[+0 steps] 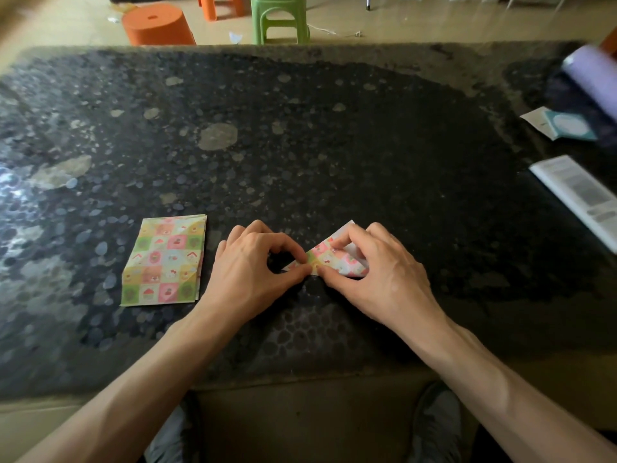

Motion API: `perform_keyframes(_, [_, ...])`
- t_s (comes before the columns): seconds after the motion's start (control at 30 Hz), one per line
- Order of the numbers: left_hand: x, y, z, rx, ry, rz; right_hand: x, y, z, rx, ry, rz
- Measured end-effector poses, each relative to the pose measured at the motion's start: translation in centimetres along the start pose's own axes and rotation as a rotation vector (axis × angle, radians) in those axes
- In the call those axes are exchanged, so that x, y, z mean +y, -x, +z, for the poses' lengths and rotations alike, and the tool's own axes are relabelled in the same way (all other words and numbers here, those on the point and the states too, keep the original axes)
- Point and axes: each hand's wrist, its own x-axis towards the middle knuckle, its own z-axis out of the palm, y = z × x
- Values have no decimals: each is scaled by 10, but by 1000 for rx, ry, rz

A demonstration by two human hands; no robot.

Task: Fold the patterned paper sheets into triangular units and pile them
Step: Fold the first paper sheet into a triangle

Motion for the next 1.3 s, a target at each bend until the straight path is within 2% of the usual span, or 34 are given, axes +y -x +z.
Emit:
perform_keyframes(0.5, [1,-3,-2,-34,-15,-11,4,3,-9,0,-18,70])
perform_keyframes(0.6, [2,-2,3,8,-24,70,3,2,-9,-2,-54,94])
perform_keyframes(0.7, [2,0,8,-33,-20,130,3,2,-11,-18,-79,98])
perform_keyframes(0.9, [0,-6,7,-93,0,97,7,-2,-19,-78,-90,132])
perform_keyframes(1.13, [6,-4,17,48,6,74,8,2,-23,-81,-88,126])
perform_keyframes(1.3, [6,-6,17,41,4,63,9,4,-25,-81,-70,121])
